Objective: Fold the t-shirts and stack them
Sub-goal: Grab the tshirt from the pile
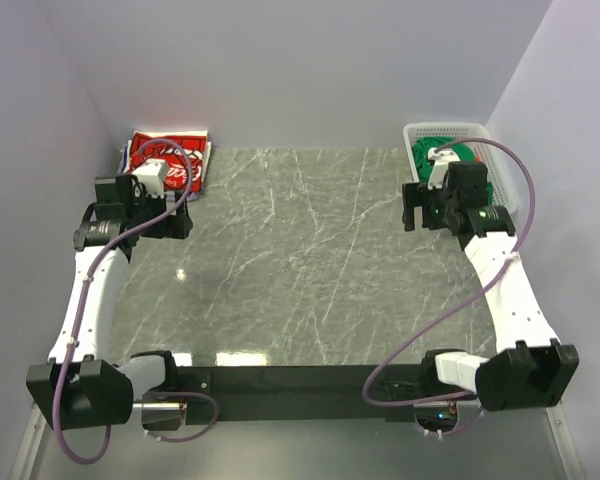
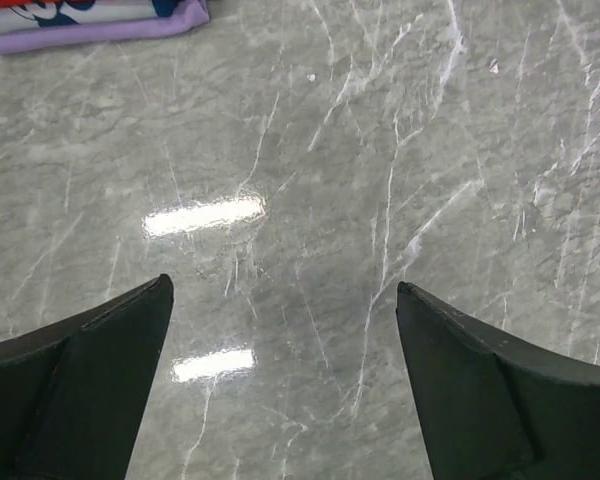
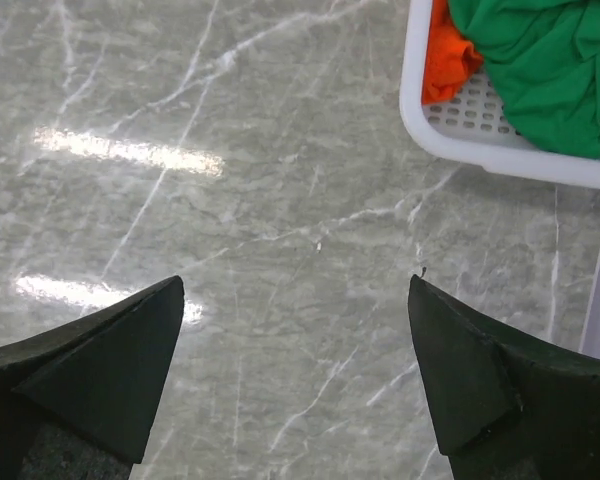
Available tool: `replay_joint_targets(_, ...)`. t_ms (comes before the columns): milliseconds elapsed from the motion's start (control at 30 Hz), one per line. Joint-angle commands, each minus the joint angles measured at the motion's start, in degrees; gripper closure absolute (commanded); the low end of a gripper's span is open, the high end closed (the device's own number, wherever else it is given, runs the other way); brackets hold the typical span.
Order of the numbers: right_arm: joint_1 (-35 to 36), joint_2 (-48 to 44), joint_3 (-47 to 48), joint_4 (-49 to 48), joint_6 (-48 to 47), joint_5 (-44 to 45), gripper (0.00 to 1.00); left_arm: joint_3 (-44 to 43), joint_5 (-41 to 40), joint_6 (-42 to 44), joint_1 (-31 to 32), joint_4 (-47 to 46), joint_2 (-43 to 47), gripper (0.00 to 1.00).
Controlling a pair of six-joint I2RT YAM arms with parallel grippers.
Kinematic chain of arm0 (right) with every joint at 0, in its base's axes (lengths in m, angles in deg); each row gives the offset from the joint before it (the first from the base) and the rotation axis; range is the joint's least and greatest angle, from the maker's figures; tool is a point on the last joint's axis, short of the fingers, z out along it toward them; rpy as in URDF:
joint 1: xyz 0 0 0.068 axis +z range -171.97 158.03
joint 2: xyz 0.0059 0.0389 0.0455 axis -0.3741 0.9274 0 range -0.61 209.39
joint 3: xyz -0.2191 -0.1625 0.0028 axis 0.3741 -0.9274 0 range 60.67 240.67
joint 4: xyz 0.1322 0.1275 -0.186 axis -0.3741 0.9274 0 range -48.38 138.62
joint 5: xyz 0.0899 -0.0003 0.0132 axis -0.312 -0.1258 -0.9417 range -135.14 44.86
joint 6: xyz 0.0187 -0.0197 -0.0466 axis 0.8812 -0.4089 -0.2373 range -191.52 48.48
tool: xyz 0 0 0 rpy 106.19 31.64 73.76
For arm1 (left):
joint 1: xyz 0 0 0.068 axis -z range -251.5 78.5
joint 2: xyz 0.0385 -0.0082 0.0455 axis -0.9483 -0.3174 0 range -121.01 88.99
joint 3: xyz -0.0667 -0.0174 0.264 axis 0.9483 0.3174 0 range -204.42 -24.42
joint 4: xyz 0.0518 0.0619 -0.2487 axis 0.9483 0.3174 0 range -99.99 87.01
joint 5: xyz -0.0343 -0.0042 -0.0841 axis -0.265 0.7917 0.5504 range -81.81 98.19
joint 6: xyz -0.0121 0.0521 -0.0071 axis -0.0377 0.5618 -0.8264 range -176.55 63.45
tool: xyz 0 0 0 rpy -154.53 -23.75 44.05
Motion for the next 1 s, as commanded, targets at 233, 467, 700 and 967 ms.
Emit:
replay_joint_targets(233, -6.9, 19.0, 20.4, 2.3, -4.9, -0.5, 0.01, -8.9, -0.4, -5.9, 0.4, -3.3, -5.1, 0.01)
replay_joint_targets(467, -12.2, 37.7, 41.3, 4.3, -3.7, -2.1, 0.03, -9.9, 3.0, -7.6, 0.5, -5.1, -6.6, 0.01)
replay_joint_targets(700, -13.1, 55.2, 52.6, -0.2, -2.3, 0.1, 0.06, -10.3, 4.1, -8.1, 0.5, -3.7, -9.7, 0.01)
replay_joint_targets(967, -13.1, 68.0, 59.4, -6.6, -1.4, 2.1, 0.06, -8.2, 5.0, -8.2, 0.5, -3.1, -10.9, 0.01)
